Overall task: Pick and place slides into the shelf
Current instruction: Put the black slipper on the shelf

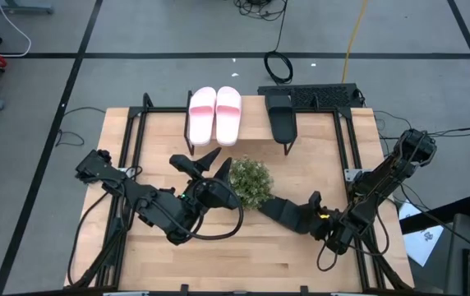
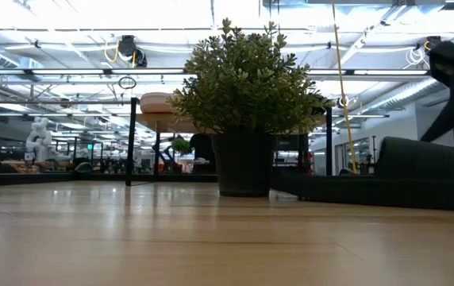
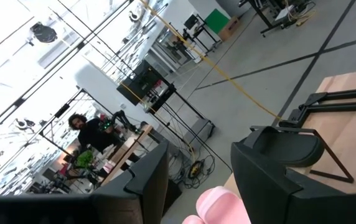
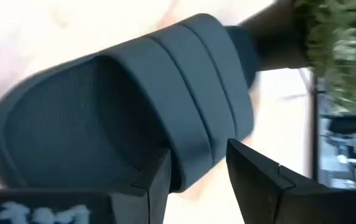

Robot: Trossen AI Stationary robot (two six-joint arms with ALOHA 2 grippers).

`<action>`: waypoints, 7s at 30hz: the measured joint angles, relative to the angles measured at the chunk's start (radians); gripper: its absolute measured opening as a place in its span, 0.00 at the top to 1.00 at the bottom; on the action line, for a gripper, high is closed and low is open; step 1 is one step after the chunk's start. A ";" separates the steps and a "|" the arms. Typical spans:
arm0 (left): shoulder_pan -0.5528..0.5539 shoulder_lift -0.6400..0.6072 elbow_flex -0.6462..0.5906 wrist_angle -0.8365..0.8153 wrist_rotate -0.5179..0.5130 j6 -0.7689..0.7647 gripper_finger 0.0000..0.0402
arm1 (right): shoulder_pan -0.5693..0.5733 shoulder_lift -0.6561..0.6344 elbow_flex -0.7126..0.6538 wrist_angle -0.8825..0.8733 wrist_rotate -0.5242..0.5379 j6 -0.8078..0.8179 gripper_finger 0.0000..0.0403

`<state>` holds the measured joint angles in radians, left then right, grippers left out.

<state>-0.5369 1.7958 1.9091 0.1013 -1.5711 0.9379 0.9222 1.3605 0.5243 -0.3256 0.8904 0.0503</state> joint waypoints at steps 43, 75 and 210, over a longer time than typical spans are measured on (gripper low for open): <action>0.000 0.000 0.000 0.000 0.000 0.000 0.55 | -0.007 0.000 0.000 0.060 -0.083 -0.053 0.64; 0.000 0.000 0.000 0.000 0.000 -0.022 0.55 | -0.008 -0.034 0.043 -0.226 -0.199 0.101 1.00; -0.192 -0.060 0.000 -0.372 0.587 0.275 0.55 | -0.214 0.027 1.053 -0.112 -0.217 -0.405 1.00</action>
<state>-0.7292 1.7359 1.9087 -0.2706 -0.9839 1.2129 0.7079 1.3872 1.5772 -0.4377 0.6730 -0.3546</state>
